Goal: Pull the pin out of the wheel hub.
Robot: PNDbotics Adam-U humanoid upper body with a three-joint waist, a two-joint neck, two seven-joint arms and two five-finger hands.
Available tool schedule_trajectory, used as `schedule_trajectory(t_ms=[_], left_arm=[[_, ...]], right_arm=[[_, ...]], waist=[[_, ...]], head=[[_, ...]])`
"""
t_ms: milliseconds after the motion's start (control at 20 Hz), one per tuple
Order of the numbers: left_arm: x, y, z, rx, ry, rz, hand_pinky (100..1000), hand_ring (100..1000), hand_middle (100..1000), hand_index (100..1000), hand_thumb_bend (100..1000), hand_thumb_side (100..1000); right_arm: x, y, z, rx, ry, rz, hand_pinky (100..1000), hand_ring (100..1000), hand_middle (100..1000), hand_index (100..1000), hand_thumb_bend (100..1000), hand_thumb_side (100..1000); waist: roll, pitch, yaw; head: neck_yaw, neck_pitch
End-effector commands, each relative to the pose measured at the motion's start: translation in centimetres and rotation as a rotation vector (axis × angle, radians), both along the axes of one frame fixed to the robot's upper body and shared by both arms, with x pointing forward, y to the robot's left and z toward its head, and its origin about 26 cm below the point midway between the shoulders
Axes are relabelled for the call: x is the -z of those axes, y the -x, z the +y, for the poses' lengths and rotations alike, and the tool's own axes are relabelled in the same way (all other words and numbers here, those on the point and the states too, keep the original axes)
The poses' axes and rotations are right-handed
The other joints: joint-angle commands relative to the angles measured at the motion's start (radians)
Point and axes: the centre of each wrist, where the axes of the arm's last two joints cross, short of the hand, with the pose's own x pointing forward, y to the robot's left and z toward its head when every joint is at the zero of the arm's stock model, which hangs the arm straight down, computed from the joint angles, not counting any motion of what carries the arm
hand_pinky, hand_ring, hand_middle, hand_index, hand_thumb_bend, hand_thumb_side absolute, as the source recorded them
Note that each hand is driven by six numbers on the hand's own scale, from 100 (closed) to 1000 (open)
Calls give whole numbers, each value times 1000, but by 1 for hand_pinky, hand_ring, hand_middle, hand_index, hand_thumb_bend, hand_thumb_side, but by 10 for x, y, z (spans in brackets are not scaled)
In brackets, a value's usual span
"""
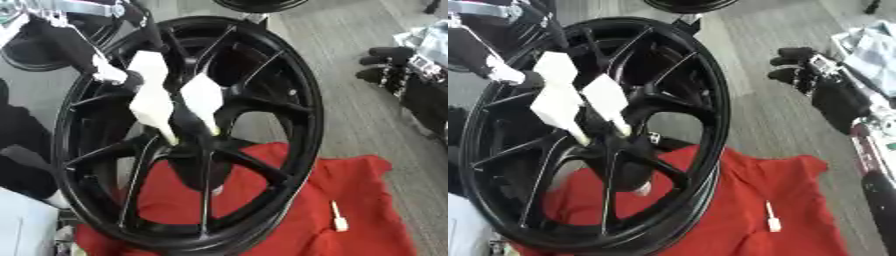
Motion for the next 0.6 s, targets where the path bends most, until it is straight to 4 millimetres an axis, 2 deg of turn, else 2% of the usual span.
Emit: schedule_trajectory(t_ms=[50,350,450,600], left_arm=[[-11,0,10,115,-185,-19,881,838,763,836,385,543],[-9,-1,9,115,-195,-21,881,839,769,836,396,540],[-10,-1,9,111,-200,-25,884,847,801,839,424,479],[-7,-4,9,104,-215,-29,882,846,799,839,423,452]], right_arm=[[-9,1,-4,3,29,-18,953,772,769,834,100,728],[-10,1,-4,2,28,-18,953,772,769,834,100,728],[-9,1,-4,1,29,-17,953,772,770,834,100,730],[-9,0,-3,1,31,-16,953,772,770,834,100,732]], waist=[[-9,-15,-2],[-9,-16,-2],[-10,-15,-2],[-10,-13,-3]], head=[[2,-17],[5,-17],[9,-17],[12,-18]])
